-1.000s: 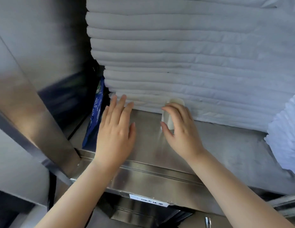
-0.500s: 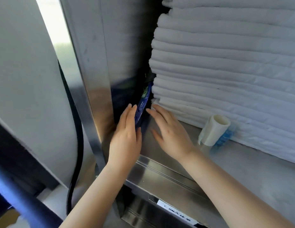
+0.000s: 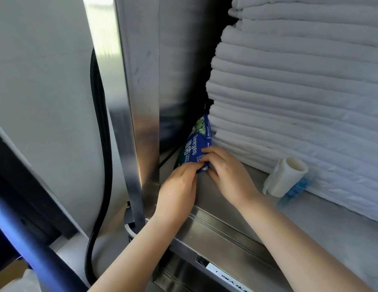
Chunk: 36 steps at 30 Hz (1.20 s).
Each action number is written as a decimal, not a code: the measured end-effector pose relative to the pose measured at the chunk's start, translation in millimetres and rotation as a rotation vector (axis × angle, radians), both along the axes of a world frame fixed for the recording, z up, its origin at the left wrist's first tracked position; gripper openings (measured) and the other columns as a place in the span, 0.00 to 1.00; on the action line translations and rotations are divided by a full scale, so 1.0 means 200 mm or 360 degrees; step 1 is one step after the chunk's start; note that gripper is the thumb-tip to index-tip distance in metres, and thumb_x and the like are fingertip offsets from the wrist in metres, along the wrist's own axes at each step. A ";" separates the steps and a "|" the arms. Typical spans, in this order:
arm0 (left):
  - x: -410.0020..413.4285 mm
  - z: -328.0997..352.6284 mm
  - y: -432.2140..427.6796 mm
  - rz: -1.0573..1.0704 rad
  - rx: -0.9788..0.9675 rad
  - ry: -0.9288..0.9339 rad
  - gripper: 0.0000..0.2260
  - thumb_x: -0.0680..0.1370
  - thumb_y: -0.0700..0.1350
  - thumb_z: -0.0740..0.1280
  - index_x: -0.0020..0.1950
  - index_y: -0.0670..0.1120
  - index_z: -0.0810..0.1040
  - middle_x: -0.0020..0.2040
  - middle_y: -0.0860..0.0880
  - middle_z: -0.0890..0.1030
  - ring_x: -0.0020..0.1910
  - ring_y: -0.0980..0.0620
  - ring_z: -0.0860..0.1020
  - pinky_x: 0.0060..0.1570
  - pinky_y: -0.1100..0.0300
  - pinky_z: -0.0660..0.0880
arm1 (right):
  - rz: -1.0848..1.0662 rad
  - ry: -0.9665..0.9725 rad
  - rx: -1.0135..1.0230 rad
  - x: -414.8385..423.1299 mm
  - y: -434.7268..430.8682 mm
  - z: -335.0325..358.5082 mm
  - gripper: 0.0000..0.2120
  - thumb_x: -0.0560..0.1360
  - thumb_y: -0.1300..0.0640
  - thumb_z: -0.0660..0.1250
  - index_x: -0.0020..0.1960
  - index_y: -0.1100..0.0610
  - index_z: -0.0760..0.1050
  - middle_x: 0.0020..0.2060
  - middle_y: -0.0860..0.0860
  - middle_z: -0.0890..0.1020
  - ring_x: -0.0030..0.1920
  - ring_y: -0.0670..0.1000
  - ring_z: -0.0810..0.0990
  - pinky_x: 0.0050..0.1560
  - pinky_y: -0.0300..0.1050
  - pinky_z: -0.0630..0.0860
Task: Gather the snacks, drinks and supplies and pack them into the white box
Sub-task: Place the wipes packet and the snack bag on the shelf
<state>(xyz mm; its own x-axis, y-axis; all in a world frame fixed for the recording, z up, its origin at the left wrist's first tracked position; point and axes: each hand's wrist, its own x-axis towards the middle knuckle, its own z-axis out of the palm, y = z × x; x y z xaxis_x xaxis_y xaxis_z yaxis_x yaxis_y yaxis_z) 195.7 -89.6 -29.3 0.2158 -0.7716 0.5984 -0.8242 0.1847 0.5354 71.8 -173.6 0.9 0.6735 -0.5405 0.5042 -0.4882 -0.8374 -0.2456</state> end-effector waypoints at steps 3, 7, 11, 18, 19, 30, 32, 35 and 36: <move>0.01 0.00 0.02 -0.0077 -0.0045 -0.0080 0.11 0.74 0.37 0.70 0.56 0.42 0.79 0.52 0.46 0.81 0.50 0.47 0.80 0.41 0.57 0.79 | 0.0003 -0.0059 -0.0050 -0.05 0.02 -0.02 0.09 0.70 0.66 0.71 0.50 0.63 0.79 0.54 0.56 0.80 0.55 0.55 0.79 0.54 0.44 0.75; 0.00 -0.02 0.06 -0.0127 -0.0020 -0.0189 0.12 0.72 0.40 0.72 0.55 0.43 0.79 0.53 0.47 0.81 0.52 0.48 0.79 0.44 0.56 0.80 | -0.0024 -0.0147 -0.0058 -0.14 0.07 -0.06 0.10 0.68 0.68 0.73 0.49 0.61 0.80 0.53 0.53 0.81 0.53 0.50 0.79 0.54 0.35 0.71; 0.00 -0.03 0.10 -0.0171 0.0092 -0.0279 0.19 0.68 0.45 0.76 0.57 0.46 0.79 0.56 0.50 0.80 0.55 0.50 0.78 0.48 0.60 0.76 | -0.0047 -0.0061 -0.0038 -0.24 0.12 -0.12 0.12 0.67 0.67 0.75 0.49 0.59 0.80 0.52 0.51 0.81 0.52 0.47 0.79 0.50 0.37 0.75; -0.02 -0.09 0.12 -0.0261 0.0316 -0.0403 0.19 0.66 0.48 0.77 0.55 0.46 0.81 0.55 0.49 0.81 0.55 0.49 0.80 0.51 0.53 0.78 | -0.0181 0.0025 -0.0032 -0.35 0.14 -0.17 0.18 0.62 0.71 0.75 0.49 0.57 0.82 0.54 0.48 0.82 0.51 0.48 0.81 0.52 0.35 0.72; -0.03 -0.09 0.12 -0.0263 0.0326 -0.0419 0.19 0.66 0.47 0.77 0.55 0.46 0.82 0.55 0.49 0.81 0.55 0.48 0.80 0.51 0.53 0.77 | -0.0175 0.0043 -0.0059 -0.35 0.14 -0.17 0.18 0.62 0.71 0.76 0.49 0.57 0.82 0.53 0.49 0.82 0.51 0.49 0.81 0.53 0.36 0.73; -0.01 -0.09 0.16 -0.0369 0.0377 -0.0506 0.17 0.69 0.47 0.75 0.56 0.46 0.82 0.58 0.48 0.80 0.58 0.47 0.78 0.56 0.51 0.74 | -0.0116 0.0171 -0.0113 -0.41 0.15 -0.17 0.16 0.66 0.70 0.74 0.52 0.57 0.83 0.54 0.49 0.82 0.55 0.48 0.79 0.60 0.34 0.68; 0.00 -0.08 0.16 -0.0451 0.0464 -0.0504 0.19 0.75 0.52 0.69 0.64 0.49 0.77 0.65 0.50 0.75 0.66 0.50 0.72 0.64 0.56 0.66 | -0.0138 0.0158 -0.0060 -0.43 0.15 -0.17 0.18 0.65 0.72 0.73 0.52 0.58 0.83 0.54 0.50 0.82 0.55 0.49 0.79 0.60 0.35 0.69; 0.01 -0.09 0.15 -0.0501 0.0556 -0.0524 0.22 0.79 0.57 0.58 0.72 0.53 0.66 0.73 0.55 0.65 0.72 0.56 0.60 0.67 0.66 0.48 | -0.0211 0.0144 0.0013 -0.43 0.14 -0.16 0.22 0.64 0.77 0.70 0.53 0.58 0.83 0.55 0.51 0.82 0.56 0.50 0.80 0.58 0.44 0.75; 0.01 -0.10 0.14 -0.0500 0.0575 -0.0546 0.22 0.79 0.58 0.57 0.73 0.54 0.64 0.74 0.55 0.63 0.73 0.56 0.57 0.67 0.66 0.44 | -0.0206 0.0146 0.0008 -0.43 0.14 -0.15 0.22 0.65 0.78 0.68 0.53 0.59 0.82 0.55 0.52 0.82 0.57 0.51 0.80 0.58 0.47 0.76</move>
<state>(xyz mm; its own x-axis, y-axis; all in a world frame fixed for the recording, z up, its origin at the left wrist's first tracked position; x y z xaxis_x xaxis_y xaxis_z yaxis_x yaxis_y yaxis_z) 197.6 -61.5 -49.5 -0.2158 -0.9352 0.2808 -0.8968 0.3036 0.3220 -14.3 -144.8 -29.3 0.6412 -0.6281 0.4410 -0.6124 -0.7650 -0.1992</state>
